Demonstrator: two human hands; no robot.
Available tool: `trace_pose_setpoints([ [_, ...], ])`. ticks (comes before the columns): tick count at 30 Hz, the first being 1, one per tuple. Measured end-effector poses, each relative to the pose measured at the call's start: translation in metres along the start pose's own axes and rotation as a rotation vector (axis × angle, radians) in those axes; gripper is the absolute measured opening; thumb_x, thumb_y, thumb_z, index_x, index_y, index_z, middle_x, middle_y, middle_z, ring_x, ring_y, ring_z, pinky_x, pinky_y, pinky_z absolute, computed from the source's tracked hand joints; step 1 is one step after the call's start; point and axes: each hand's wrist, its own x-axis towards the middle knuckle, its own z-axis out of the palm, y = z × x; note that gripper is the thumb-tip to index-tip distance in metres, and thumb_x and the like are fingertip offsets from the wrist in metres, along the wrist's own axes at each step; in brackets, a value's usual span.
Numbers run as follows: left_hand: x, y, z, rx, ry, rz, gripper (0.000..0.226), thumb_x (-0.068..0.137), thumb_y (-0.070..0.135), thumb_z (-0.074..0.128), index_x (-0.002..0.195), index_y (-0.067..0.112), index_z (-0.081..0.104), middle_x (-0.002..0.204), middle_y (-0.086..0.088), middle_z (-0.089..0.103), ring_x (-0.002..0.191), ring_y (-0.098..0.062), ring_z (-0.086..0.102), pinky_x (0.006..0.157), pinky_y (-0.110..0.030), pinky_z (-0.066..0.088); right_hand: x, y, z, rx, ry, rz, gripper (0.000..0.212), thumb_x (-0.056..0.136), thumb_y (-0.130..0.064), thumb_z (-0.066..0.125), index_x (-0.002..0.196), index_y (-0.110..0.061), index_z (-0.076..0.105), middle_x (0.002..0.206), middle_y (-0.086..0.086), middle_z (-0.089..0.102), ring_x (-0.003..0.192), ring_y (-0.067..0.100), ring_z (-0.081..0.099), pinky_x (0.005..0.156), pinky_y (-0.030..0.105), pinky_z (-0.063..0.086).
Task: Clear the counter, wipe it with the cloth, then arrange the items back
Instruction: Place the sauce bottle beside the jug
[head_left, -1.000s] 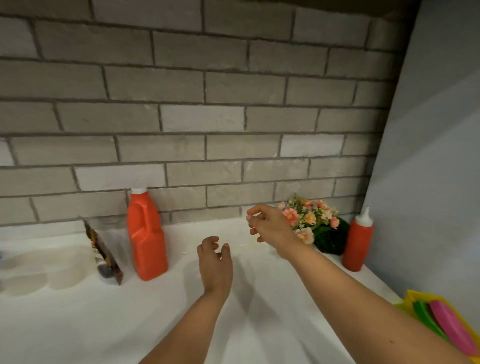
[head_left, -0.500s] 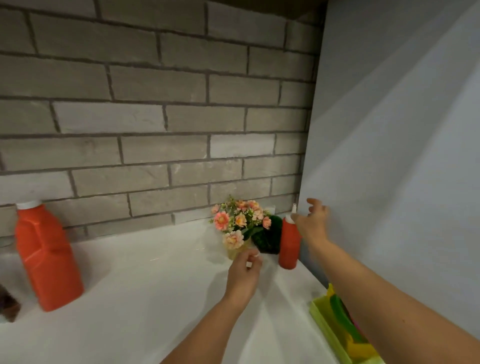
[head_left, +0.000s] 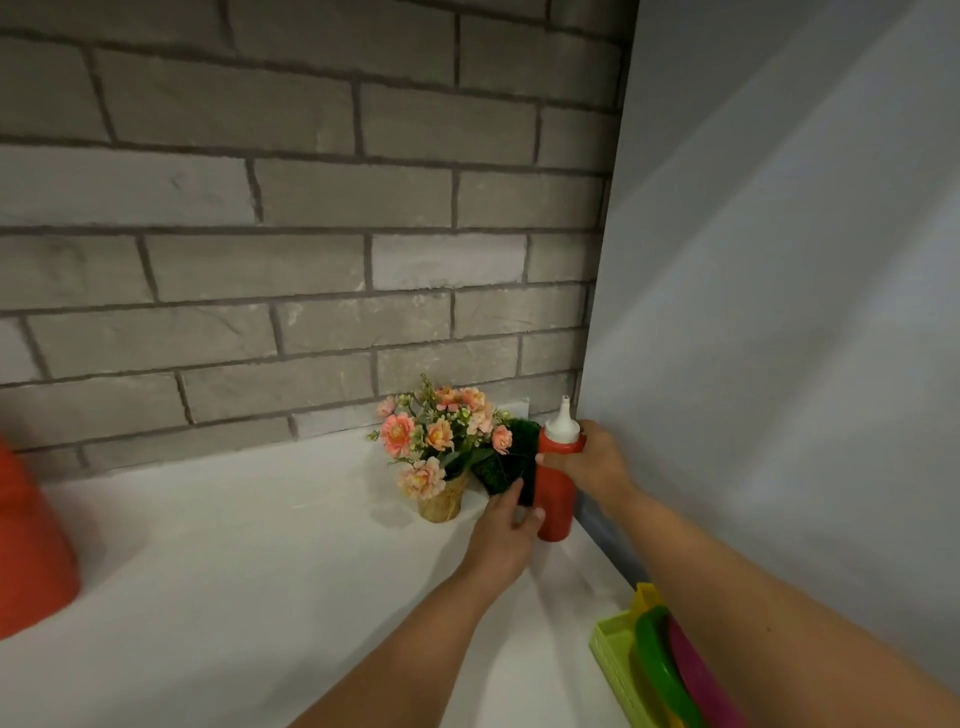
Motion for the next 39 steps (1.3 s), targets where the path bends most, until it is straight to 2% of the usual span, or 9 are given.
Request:
trace_pose_setpoints([
  [5, 0.004, 0.000, 0.010, 0.002, -0.026, -0.006, 0.061, 0.097, 0.025, 0.046, 0.149, 0.018, 0.014, 0.150, -0.006, 0.032, 0.130, -0.018, 0.044, 0.105, -0.026, 0.034, 0.002, 0.004, -0.002, -0.088, 0.013, -0.048, 0.052, 0.070, -0.021, 0.081, 0.112, -0.009, 0.054, 0.103, 0.007, 0.061, 0.090, 0.018, 0.055, 0.081, 0.034, 0.048],
  [12, 0.000, -0.001, 0.008, -0.023, 0.024, 0.028, 0.063, 0.094, 0.030, 0.052, 0.148, 0.020, 0.022, 0.146, -0.004, 0.037, 0.127, -0.022, 0.046, 0.108, -0.040, 0.037, -0.013, -0.013, -0.013, -0.060, 0.011, -0.095, 0.045, 0.067, -0.025, 0.082, 0.102, -0.011, 0.056, 0.095, 0.004, 0.061, 0.087, 0.021, 0.060, 0.077, 0.033, 0.051],
  [16, -0.012, 0.005, -0.003, -0.052, 0.053, 0.074, 0.063, 0.088, 0.031, 0.061, 0.143, 0.021, 0.032, 0.137, -0.002, 0.047, 0.118, -0.018, 0.051, 0.099, -0.032, 0.044, -0.029, -0.044, -0.021, -0.136, -0.048, -0.159, 0.041, 0.064, -0.029, 0.083, 0.089, -0.011, 0.057, 0.087, 0.004, 0.062, 0.081, 0.020, 0.060, 0.071, 0.034, 0.051],
  [20, -0.032, 0.016, -0.028, -0.058, 0.038, 0.116, 0.059, 0.083, 0.030, 0.068, 0.134, 0.023, 0.039, 0.113, 0.010, 0.053, 0.088, 0.005, 0.050, 0.068, -0.005, 0.041, -0.050, -0.082, -0.017, -0.158, -0.108, -0.215, 0.043, 0.062, -0.035, 0.083, 0.092, -0.011, 0.063, 0.089, 0.002, 0.066, 0.084, 0.018, 0.063, 0.076, 0.036, 0.055],
  [22, -0.043, 0.020, -0.047, -0.058, 0.059, 0.122, 0.059, 0.084, 0.032, 0.067, 0.134, 0.022, 0.038, 0.113, 0.010, 0.052, 0.093, 0.001, 0.051, 0.070, -0.007, 0.040, -0.060, -0.099, -0.007, -0.132, -0.150, -0.244, 0.043, 0.063, -0.034, 0.083, 0.095, -0.012, 0.064, 0.092, 0.002, 0.067, 0.086, 0.017, 0.063, 0.076, 0.034, 0.055],
  [25, -0.061, 0.019, -0.080, -0.032, 0.115, 0.103, 0.061, 0.084, 0.034, 0.065, 0.135, 0.021, 0.035, 0.121, 0.005, 0.052, 0.104, -0.009, 0.050, 0.084, -0.020, 0.042, -0.075, -0.123, 0.014, -0.063, -0.228, -0.280, 0.048, 0.063, -0.033, 0.083, 0.100, -0.011, 0.062, 0.096, 0.003, 0.067, 0.088, 0.016, 0.064, 0.080, 0.036, 0.056],
  [31, -0.091, 0.001, -0.150, 0.009, 0.248, 0.093, 0.044, 0.088, 0.030, 0.062, 0.126, 0.017, 0.044, 0.107, 0.007, 0.055, 0.083, 0.003, 0.050, 0.065, -0.008, 0.039, -0.099, -0.164, 0.076, 0.040, -0.304, -0.328, 0.042, 0.063, -0.029, 0.083, 0.096, -0.011, 0.063, 0.091, 0.004, 0.068, 0.086, 0.018, 0.066, 0.079, 0.039, 0.057],
  [36, -0.112, -0.028, -0.211, 0.063, 0.392, 0.065, 0.026, 0.090, 0.028, 0.059, 0.112, 0.023, 0.048, 0.092, 0.016, 0.053, 0.080, 0.004, 0.052, 0.063, -0.005, 0.042, -0.115, -0.191, 0.146, 0.061, -0.374, -0.345, 0.045, 0.064, -0.029, 0.083, 0.098, -0.007, 0.062, 0.094, 0.007, 0.068, 0.087, 0.022, 0.066, 0.079, 0.044, 0.057],
  [39, -0.119, -0.053, -0.244, 0.146, 0.502, 0.008, 0.028, 0.089, 0.036, 0.059, 0.111, 0.020, 0.054, 0.096, 0.004, 0.054, 0.084, -0.006, 0.055, 0.066, -0.010, 0.041, -0.122, -0.200, 0.192, 0.062, -0.397, -0.339, 0.044, 0.063, -0.028, 0.082, 0.097, -0.010, 0.062, 0.094, 0.004, 0.066, 0.088, 0.021, 0.064, 0.079, 0.040, 0.056],
])
